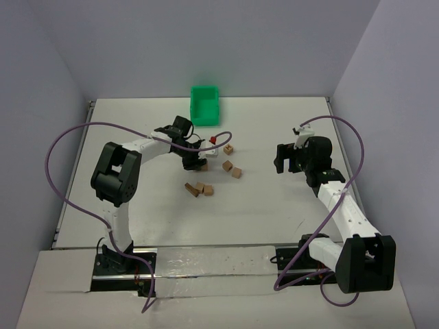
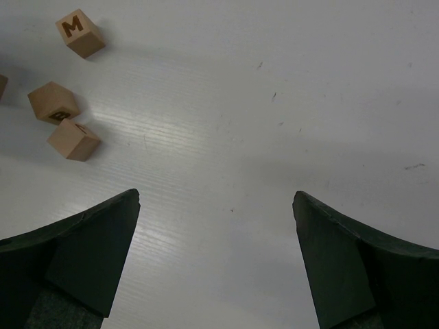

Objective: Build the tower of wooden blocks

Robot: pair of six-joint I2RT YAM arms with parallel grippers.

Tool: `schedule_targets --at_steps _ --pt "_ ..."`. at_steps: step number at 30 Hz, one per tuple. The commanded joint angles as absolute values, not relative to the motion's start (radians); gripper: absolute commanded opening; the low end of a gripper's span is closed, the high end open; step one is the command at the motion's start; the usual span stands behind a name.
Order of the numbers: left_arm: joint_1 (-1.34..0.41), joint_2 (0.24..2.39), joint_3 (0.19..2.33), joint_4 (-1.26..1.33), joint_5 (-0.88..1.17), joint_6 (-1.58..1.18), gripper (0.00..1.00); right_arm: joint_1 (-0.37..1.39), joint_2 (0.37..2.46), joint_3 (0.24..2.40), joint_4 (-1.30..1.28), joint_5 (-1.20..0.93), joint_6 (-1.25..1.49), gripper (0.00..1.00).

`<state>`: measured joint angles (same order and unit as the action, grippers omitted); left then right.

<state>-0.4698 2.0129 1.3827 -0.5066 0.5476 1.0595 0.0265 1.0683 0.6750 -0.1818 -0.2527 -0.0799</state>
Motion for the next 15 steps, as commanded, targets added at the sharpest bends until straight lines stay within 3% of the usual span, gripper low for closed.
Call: schedule_targets --at_steps 1,11,15 --pt "-0.476 2.022 1.422 -0.485 0.572 1.080 0.58 0.032 1.065 0.725 -0.172 -0.252 -0.091 1.00" --pt "-0.476 2.018 1.421 -0.493 0.572 1.080 0.58 0.032 1.069 0.726 -0.171 -0.250 -0.091 1.00" --pt "-0.479 2.000 1.417 -0.500 0.568 1.077 0.69 0.032 1.071 0.726 -0.170 -0.248 -0.092 1.00"
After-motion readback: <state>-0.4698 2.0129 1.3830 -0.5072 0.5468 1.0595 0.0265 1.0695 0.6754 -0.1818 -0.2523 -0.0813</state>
